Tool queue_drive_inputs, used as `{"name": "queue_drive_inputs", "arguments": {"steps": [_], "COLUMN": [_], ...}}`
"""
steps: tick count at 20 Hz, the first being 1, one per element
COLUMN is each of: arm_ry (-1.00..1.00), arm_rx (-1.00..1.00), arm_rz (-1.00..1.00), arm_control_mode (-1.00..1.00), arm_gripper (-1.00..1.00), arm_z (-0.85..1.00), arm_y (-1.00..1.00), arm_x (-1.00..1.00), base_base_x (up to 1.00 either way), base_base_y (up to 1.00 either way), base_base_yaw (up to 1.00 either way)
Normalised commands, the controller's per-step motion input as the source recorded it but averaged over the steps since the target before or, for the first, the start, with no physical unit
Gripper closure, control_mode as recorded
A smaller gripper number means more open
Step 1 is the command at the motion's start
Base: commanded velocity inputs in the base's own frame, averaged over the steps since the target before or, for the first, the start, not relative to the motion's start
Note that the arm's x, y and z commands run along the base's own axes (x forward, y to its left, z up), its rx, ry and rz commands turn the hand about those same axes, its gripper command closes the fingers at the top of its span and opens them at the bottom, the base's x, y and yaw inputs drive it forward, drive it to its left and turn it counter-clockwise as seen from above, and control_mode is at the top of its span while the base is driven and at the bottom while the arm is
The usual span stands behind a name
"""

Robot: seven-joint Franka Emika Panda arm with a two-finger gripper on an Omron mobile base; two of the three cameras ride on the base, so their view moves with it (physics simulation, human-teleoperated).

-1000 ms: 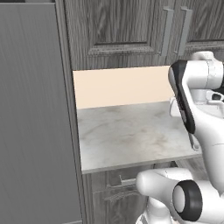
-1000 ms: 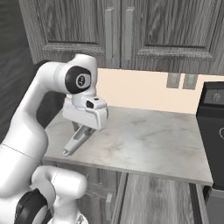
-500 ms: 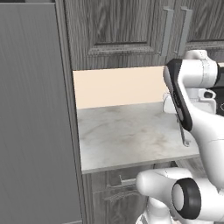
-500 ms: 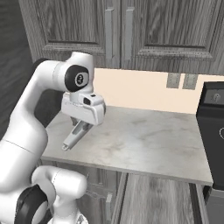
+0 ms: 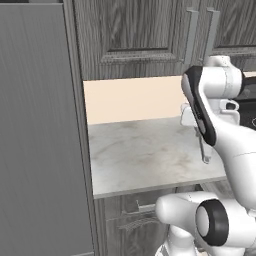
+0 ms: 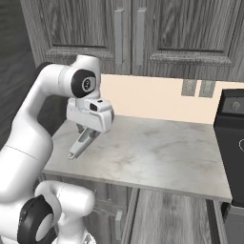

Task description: Take the tongs from the drawer on the right and place them on the dining counter next to the tray containing the hot dog.

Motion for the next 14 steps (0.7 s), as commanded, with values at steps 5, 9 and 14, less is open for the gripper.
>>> {"name": "queue_drive_inputs", "arguments": {"steps": [5,9,14], "arm_ry": [-0.01,-0.03,-0.12], "arm_rx": [0.00,0.00,0.00], "arm_rz": [0.00,0.00,0.05], "arm_control_mode": [-1.00,-1.00,-1.00], "arm_gripper": [1.00,1.00,1.00], "arm_z": [0.00,0.00,-0.02], "arm_y": [0.15,0.11,0.12], "arm_x": [0.13,0.04,0.10], "base_base_x": [0.00,0.00,0.00], "base_base_y": [0.00,0.00,0.00], "base_base_yaw": [0.00,0.00,0.00]}}
